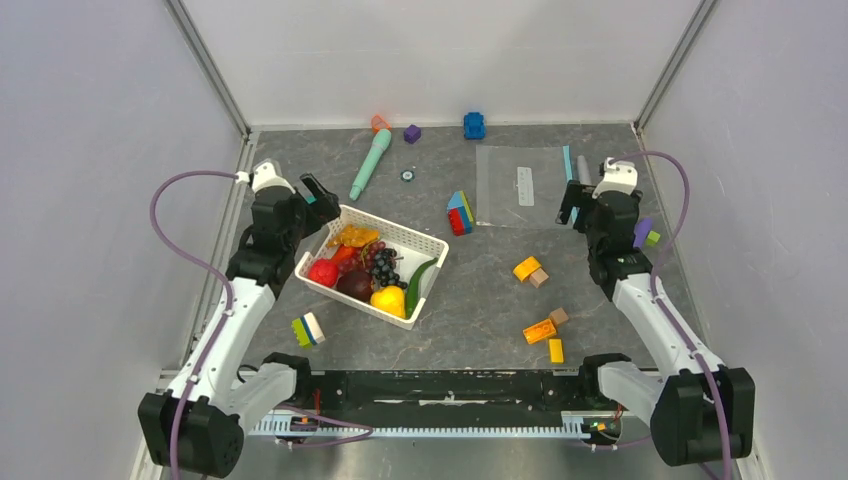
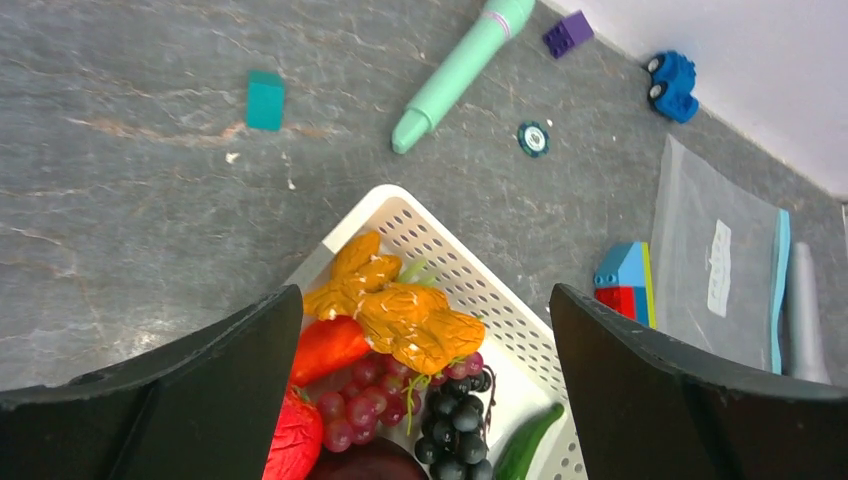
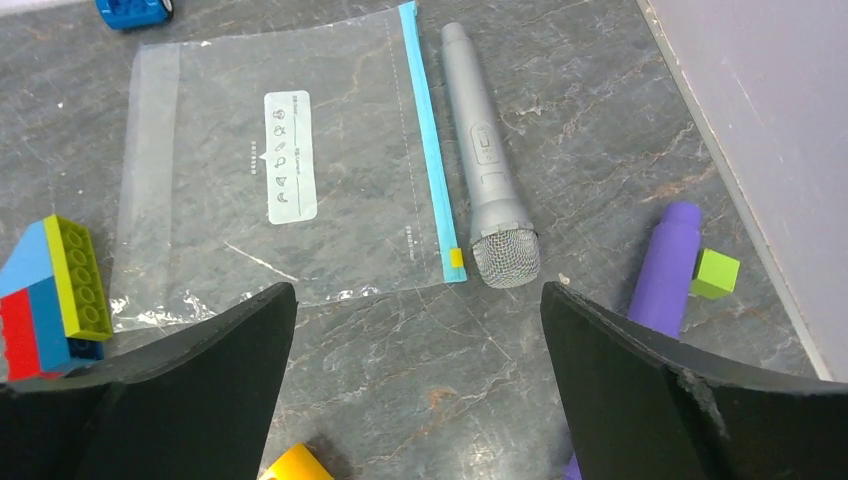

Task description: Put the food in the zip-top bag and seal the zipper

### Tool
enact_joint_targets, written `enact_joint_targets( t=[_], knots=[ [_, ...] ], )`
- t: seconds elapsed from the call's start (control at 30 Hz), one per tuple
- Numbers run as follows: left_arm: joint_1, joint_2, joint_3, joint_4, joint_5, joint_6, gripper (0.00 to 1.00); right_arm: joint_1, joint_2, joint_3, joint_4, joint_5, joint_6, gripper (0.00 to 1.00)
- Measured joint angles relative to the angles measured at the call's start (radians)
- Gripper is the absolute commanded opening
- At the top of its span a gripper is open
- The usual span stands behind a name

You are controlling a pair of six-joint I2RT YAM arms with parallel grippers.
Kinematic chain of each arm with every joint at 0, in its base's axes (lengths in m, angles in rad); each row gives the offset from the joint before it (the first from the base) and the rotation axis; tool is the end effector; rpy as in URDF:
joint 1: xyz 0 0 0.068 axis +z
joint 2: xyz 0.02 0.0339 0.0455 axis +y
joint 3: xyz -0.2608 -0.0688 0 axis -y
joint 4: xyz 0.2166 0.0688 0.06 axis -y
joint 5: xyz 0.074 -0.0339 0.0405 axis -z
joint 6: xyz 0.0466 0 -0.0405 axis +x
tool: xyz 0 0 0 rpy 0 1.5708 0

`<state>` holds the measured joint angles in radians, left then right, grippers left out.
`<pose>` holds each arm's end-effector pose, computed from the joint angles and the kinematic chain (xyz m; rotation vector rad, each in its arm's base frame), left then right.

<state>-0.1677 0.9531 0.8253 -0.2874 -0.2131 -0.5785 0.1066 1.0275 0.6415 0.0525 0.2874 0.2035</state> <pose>0.1997 -0.0238 0.3098 -0.5394 1.9116 -0.2736 0.2207 0.0103 0.2719 0.2846 1.8691 -0.0621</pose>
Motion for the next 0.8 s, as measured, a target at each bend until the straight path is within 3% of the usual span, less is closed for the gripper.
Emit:
enact_joint_targets(
  t=[0.2, 0.4, 0.47, 0.57, 0.8],
  knots=[
    [0.000, 0.064, 0.000, 0.023, 0.114, 0.000, 1.00, 0.000, 0.129, 0.101, -0.034, -0.044, -0.090, 0.99],
    [0.000, 0.154, 0.016, 0.037, 0.228, 0.000, 1.00, 0.000, 0.490, 0.427, -0.161, -0.106, -0.158, 0.99],
    [0.000, 0.174, 0.018, 0.041, 0.262, 0.000, 1.00, -0.005, 0.603, 0.517, -0.185, -0.117, -0.167, 0.92],
    [0.000, 0.194, 0.018, 0.044, 0.303, 0.000, 1.00, -0.023, 0.759, 0.632, -0.229, -0.154, -0.173, 0.91],
    [0.000, 0.203, 0.018, 0.051, 0.349, 0.000, 1.00, -0.079, 0.959, 0.766, -0.287, -0.206, -0.167, 0.89]
  ],
)
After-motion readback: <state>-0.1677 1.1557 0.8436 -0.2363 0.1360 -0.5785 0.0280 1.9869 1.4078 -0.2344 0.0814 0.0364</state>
